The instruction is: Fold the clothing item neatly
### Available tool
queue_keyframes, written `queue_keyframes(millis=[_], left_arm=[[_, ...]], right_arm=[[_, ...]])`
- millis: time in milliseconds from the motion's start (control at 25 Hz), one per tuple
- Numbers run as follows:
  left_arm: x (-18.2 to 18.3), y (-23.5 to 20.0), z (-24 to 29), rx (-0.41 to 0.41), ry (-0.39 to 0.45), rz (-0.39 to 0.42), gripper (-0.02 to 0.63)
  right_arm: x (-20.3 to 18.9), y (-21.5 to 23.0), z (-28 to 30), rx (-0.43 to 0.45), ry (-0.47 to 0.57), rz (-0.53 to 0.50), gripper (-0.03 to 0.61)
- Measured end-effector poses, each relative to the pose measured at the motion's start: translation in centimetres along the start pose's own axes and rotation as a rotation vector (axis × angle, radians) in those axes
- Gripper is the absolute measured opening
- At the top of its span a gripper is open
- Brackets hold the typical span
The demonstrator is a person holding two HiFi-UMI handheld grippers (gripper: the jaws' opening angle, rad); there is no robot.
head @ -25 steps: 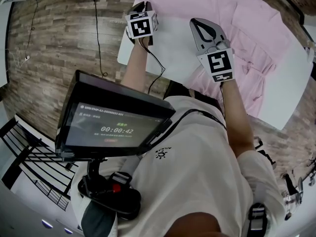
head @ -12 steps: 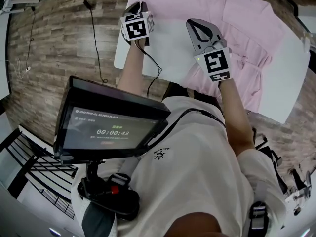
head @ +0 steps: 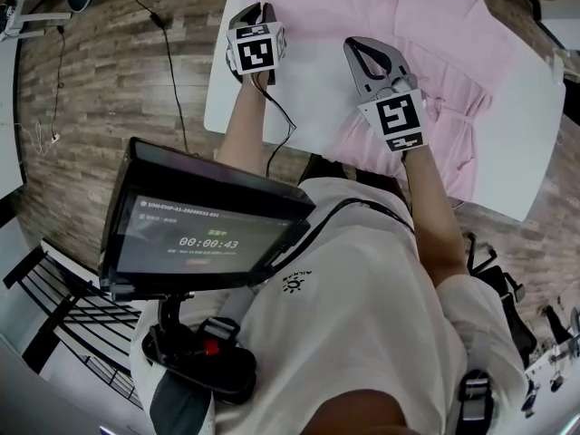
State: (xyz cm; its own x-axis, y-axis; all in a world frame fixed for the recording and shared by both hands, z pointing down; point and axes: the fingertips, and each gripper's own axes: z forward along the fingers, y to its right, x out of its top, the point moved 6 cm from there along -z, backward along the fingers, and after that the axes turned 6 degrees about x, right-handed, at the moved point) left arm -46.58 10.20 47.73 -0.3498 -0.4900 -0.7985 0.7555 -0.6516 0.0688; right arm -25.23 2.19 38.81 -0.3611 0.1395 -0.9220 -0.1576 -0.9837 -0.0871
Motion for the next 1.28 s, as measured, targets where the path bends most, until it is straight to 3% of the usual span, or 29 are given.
queue_keyframes(millis=[360, 1080, 1280], left_arm=[[0.0, 5.1, -0.2, -0.012, 0.0, 0.043, 0.035], [0.0, 7.2, 0.5, -0.056, -0.027, 0.067, 0.035], [-0.3, 10.5, 0.4, -0.061, -0.029, 0.084, 0.035]], right_arm=[[-2.1, 2.0, -4.0, -0.024, 0.009, 0.012, 0.005], [-1.9, 2.8, -5.5, -0.06, -0.018, 0.03, 0.005], [-3.7, 4.2, -7.9, -0.068, -0.014, 0.039, 0.005]])
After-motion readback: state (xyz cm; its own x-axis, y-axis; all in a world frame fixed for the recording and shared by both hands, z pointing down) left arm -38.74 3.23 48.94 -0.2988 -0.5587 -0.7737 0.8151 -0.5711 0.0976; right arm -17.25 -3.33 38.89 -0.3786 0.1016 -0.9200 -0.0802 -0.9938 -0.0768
